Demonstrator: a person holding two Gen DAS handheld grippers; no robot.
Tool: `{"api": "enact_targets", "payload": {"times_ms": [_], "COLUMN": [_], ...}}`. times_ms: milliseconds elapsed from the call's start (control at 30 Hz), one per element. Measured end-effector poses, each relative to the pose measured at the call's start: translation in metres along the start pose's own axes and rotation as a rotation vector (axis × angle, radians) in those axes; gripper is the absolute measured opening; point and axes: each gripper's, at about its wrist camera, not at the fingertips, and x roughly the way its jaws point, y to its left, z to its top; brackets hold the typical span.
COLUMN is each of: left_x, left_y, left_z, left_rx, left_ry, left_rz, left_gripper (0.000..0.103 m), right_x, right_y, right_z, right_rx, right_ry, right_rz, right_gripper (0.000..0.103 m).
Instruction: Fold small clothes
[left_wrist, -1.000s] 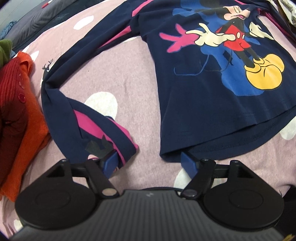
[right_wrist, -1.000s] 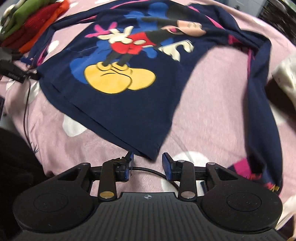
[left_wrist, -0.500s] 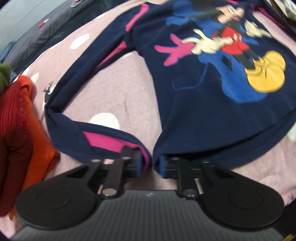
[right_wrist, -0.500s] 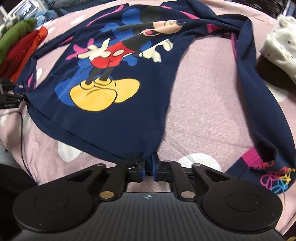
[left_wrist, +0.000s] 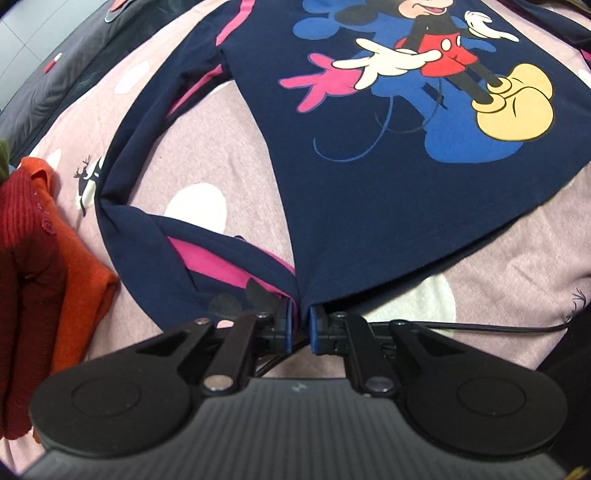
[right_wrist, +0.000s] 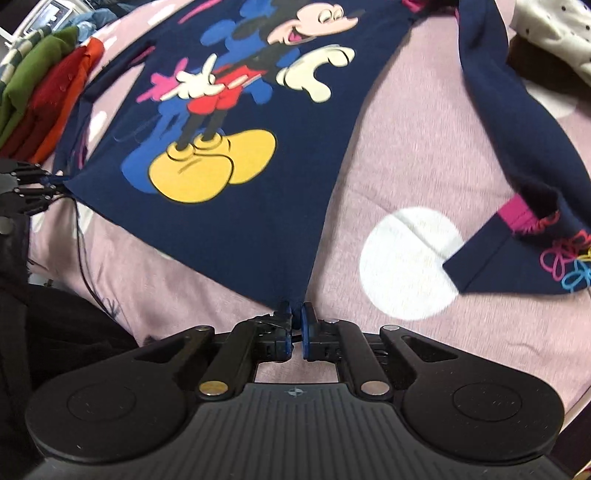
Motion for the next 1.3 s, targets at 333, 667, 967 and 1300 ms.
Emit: {"api": "enact_targets", "payload": {"times_ms": [333, 667, 967, 1300], "left_x": [-0.003, -0.037, -0.034, -0.032], "left_y": [0.000, 0.045, -0.002, -0.018], "left_z": [-0.002, 0.015, 0.071, 0.083], "left_rx": [0.095, -0.238, -0.092, -0.088], "left_ry": [0.066, -0.018, -0.094, -0.102], "left_rz": [0.002, -0.040, -0.100, -0.136], "left_gripper": [0.089, 0.096, 0.096, 0.097], "right_x": [0.000, -0.060, -0.028, -0.052], "right_y": [-0.003, -0.047, -0.071, -0.088], "right_z": [0.006, 0.002, 0.014, 0.005], "right_rx": [-0.005, 0.208, 0.384, 0.500], "right_ry": [0.014, -0.305, -0.197, -0.301], "right_rz": [-0.027, -0.367, -0.447, -0.317], "right_gripper": [0.030, 0.055, 0.054, 0.003]}}
